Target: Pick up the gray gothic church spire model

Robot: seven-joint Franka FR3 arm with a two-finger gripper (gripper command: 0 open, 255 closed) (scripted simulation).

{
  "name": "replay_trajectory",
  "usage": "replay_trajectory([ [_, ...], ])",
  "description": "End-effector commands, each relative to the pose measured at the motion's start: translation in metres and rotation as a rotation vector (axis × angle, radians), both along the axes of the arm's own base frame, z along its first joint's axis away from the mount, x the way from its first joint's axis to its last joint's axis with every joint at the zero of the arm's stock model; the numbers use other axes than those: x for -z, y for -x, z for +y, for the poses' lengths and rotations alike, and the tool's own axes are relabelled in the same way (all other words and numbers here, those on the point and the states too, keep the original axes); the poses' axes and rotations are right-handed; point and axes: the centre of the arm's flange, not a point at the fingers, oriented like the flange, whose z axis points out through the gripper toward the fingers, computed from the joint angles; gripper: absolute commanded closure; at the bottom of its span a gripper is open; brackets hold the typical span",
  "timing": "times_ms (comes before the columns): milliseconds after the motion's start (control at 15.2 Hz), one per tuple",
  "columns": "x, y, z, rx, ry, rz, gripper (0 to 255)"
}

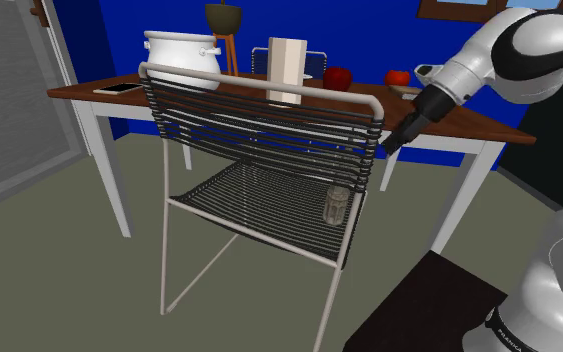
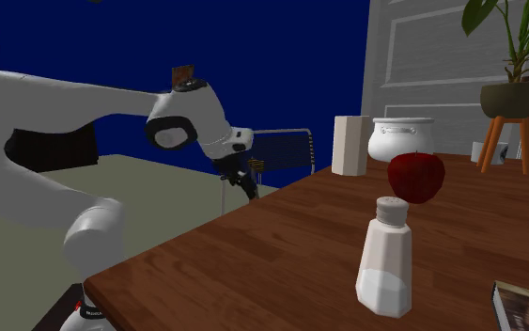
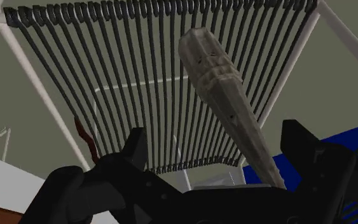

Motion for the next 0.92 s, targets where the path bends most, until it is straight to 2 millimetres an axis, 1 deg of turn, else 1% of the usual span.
replay_trajectory([
  [0, 0.027, -0.013, 0.003, -0.116, -0.054, -0.075, 0],
  [198, 0.064, -0.033, 0.011, -0.283, -0.140, -0.173, 0],
  [462, 0.108, -0.062, 0.032, -0.506, -0.255, -0.302, 0],
  [528, 0.109, -0.063, 0.033, -0.512, -0.259, -0.306, 0],
  [858, 0.135, -0.063, 0.033, -0.512, -0.259, -0.306, 0],
])
